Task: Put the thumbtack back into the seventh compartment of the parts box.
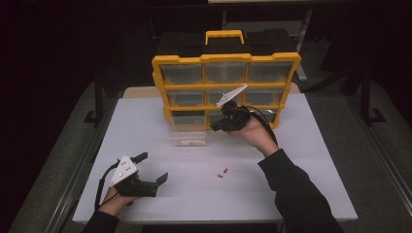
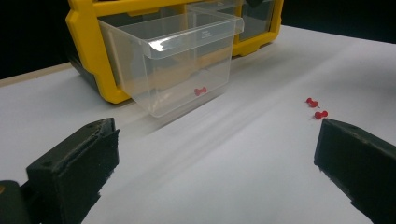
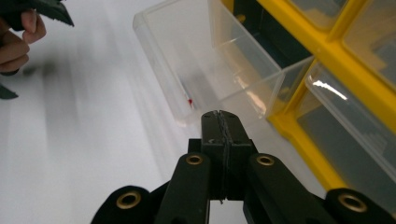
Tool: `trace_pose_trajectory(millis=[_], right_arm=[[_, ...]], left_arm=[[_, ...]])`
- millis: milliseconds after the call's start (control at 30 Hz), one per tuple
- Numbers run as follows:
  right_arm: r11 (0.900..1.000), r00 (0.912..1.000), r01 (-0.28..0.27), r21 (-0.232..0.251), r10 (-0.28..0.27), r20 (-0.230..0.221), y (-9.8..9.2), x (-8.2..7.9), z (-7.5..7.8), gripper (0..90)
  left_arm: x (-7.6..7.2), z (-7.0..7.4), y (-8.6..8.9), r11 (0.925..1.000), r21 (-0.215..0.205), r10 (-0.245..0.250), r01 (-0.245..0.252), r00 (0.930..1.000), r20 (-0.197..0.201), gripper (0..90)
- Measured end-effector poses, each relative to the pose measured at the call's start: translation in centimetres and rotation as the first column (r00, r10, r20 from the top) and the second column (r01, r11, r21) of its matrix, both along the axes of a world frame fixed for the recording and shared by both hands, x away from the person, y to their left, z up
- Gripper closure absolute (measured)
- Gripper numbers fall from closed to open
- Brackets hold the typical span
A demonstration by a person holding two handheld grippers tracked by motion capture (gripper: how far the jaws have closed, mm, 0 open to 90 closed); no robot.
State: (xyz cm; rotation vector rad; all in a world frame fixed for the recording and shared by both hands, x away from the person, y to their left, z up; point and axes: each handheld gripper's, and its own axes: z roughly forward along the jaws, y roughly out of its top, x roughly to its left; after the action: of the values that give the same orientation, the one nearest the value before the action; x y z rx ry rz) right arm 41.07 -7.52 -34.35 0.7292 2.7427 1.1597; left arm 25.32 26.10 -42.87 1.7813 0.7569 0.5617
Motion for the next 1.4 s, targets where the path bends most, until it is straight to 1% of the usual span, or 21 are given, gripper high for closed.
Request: trace_pose_trajectory(millis=[200, 233, 300, 433, 467, 533, 600, 667, 733, 767, 800, 1000, 1100, 1167, 1200, 1233, 1267, 1300, 1333, 1367, 1400], right_arm=[[1.0, 1.0, -0.001, 0.002, 0.001, -0.005, -0.8, -0.9, -0.6, 87.4], [1.0, 0.9998, -0.016, -0.004, 0.016, 0.009, -1.0, -0.9, -0.8, 86.5], [1.0, 0.9999, 0.002, 0.006, -0.002, -0.012, -1.1, -1.3, -1.0, 84.3], [1.0, 0.9997, 0.01, 0.011, -0.01, -0.023, -1.4, -1.8, -1.3, 76.8], [1.0, 0.9999, 0.008, 0.005, -0.008, -0.012, -1.4, -1.9, -1.5, 74.2], [1.0, 0.9994, 0.011, 0.012, -0.011, -0.031, -1.4, -2.2, -1.7, 69.9], [1.0, 0.9998, 0.002, -0.005, -0.002, -0.017, -1.5, -2.3, -1.9, 64.9], [1.0, 0.9999, -0.002, -0.004, 0.002, -0.01, -1.6, -2.4, -2.1, 60.7], [1.0, 0.9997, 0.007, 0.004, -0.007, -0.024, -1.6, -2.6, -2.2, 56.3], [1.0, 0.9999, 0.005, -0.002, -0.005, -0.012, -1.8, -2.6, -2.4, 54.4], [1.0, 0.9996, 0.013, 0.006, -0.013, -0.025, -1.8, -2.8, -2.4, 52.1], [1.0, 0.9999, 0.015, 0.0, -0.015, -0.007, -2.2, -3.5, -3.1, 39.0], [1.0, 1.0, 0.003, -0.013, -0.002, 0.008, -2.3, -3.8, -3.5, 35.2], [1.0, 1.0, -0.002, -0.015, 0.002, -0.003, -2.3, -4.2, -3.7, 33.5], [1.0, 0.9999, -0.007, -0.022, 0.008, 0.01, -2.4, -4.2, -3.9, 32.1], [1.0, 1.0, 0.0, -0.014, 0.0, -0.008, -2.4, -4.5, -3.9, 31.1], [1.0, 0.9998, -0.013, -0.019, 0.013, 0.012, -2.4, -4.5, -4.1, 30.7], [1.0, 0.9999, -0.01, -0.009, 0.009, -0.007, -2.4, -4.7, -4.1, 29.4], [1.0, 0.9999, -0.016, -0.023, 0.016, 0.005, -2.4, -4.8, -4.3, 28.6], [1.0, 0.9999, -0.013, -0.015, 0.012, -0.006, -2.4, -5.0, -4.3, 28.0], [1.0, 0.9998, -0.02, -0.018, 0.021, 0.002, -2.4, -5.0, -4.4, 27.2]], left_arm=[[0.0, 0.0, 0.0, 1.0, 0.002, -0.003, 0.003, 1.0, 0.0, 0.0], [0.0, 0.0, 0.0, 1.0, 0.003, -0.003, 0.003, 1.0, 0.0, 0.0], [0.0, 0.0, 0.0, 1.0, 0.004, -0.003, 0.003, 1.0, 0.001, 0.0], [0.0, 0.0, -0.1, 1.0, 0.001, -0.003, 0.003, 1.0, -0.003, 0.0], [0.0, 0.0, -0.1, 1.0, 0.001, -0.003, 0.003, 1.0, -0.003, 0.0], [0.0, 0.0, 0.0, 1.0, 0.003, -0.004, 0.004, 1.0, 0.001, 0.0], [0.0, 0.0, 0.0, 1.0, 0.004, -0.004, 0.004, 1.0, 0.003, 0.0], [0.0, 0.0, 0.0, 1.0, -0.001, -0.001, 0.001, 1.0, 0.001, 0.0], [0.0, 0.0, 0.0, 1.0, -0.001, 0.0, 0.0, 1.0, -0.001, 0.0], [0.0, 0.0, 0.0, 1.0, -0.001, -0.001, 0.001, 1.0, 0.0, 0.0], [0.0, 0.0, 0.0, 1.0, 0.0, -0.001, 0.001, 1.0, 0.001, 0.0], [0.0, 0.0, 0.0, 1.0, 0.001, -0.003, 0.003, 1.0, 0.003, 0.0], [0.0, 0.0, 0.0, 1.0, -0.001, -0.003, 0.003, 1.0, 0.003, 0.0], [0.0, 0.0, 0.0, 1.0, -0.003, -0.003, 0.003, 1.0, 0.003, 0.0], [0.0, 0.0, 0.0, 1.0, -0.003, -0.003, 0.003, 1.0, 0.003, 0.0], [0.0, 0.0, 0.0, 1.0, -0.001, -0.003, 0.003, 1.0, 0.004, 0.0], [0.0, 0.0, 0.0, 1.0, -0.002, -0.003, 0.003, 1.0, 0.003, 0.0], [0.0, 0.0, 0.0, 1.0, -0.001, -0.004, 0.004, 1.0, 0.004, 0.0], [0.0, 0.0, 0.0, 1.0, -0.002, -0.003, 0.003, 1.0, 0.003, 0.0], [0.0, 0.0, 0.0, 1.0, 0.001, -0.004, 0.004, 1.0, 0.003, 0.0], [0.0, 0.0, 0.0, 1.0, -0.001, -0.003, 0.003, 1.0, 0.003, 0.0]])
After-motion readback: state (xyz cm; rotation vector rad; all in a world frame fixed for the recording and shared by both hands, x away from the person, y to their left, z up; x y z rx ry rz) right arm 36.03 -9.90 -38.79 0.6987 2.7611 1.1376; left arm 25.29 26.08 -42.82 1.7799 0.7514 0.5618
